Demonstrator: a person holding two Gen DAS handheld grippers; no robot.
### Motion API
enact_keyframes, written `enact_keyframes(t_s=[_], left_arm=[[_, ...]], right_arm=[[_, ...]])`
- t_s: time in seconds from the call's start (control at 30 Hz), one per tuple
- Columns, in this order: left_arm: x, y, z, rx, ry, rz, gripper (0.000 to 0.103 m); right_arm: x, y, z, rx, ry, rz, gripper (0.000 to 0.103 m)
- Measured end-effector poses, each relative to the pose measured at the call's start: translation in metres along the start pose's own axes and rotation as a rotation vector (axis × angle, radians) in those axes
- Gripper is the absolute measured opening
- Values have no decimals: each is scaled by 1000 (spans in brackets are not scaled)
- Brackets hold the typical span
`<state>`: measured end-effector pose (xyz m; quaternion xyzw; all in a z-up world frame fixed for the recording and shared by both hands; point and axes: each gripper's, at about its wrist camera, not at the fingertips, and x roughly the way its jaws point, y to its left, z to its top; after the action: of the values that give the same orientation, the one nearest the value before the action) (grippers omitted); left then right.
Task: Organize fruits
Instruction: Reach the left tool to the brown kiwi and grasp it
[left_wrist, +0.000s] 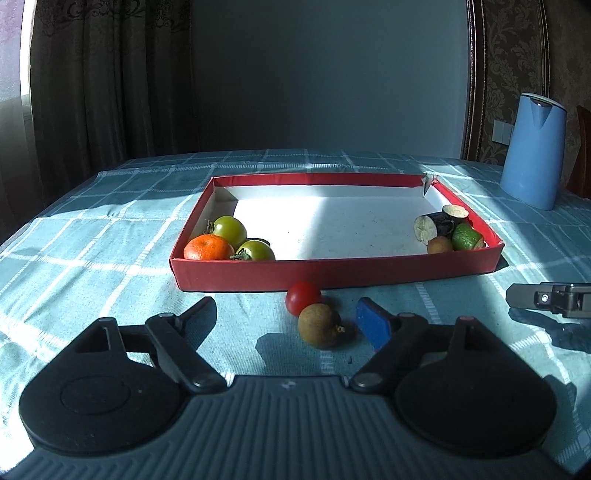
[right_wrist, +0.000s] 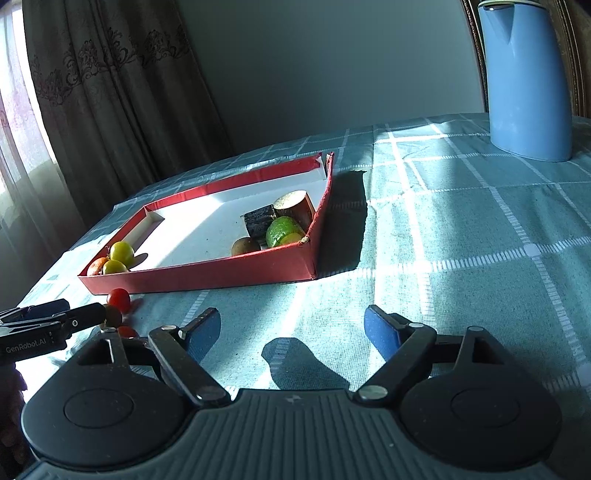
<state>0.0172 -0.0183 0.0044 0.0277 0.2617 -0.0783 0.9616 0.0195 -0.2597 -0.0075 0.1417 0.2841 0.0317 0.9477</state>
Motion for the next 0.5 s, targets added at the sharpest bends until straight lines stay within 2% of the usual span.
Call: enact_keyframes(t_s=[0.07, 0.13, 0.2, 0.23, 0.27, 0.47, 0.5], left_arm=[[5, -2, 1, -4, 16, 3, 79], [12, -2, 2, -9, 50, -2, 71], [21, -1, 3, -19, 97, -9, 55], [25, 0, 2, -29, 119, -17, 52], [25, 1, 2, -37, 117, -18, 51], [23, 1, 1, -33, 100, -28, 27], [23, 1, 1, -31, 99, -26, 27]], right_arm=[[0, 0, 0, -1, 0, 0, 85], [0, 0, 0, -1, 0, 0, 85], [0, 0, 0, -1, 0, 0, 85], [0, 0, 0, -1, 0, 0, 85], [0, 0, 0, -1, 0, 0, 85], [0, 0, 0, 0, 0, 0, 85], [0, 0, 0, 0, 0, 0, 85]])
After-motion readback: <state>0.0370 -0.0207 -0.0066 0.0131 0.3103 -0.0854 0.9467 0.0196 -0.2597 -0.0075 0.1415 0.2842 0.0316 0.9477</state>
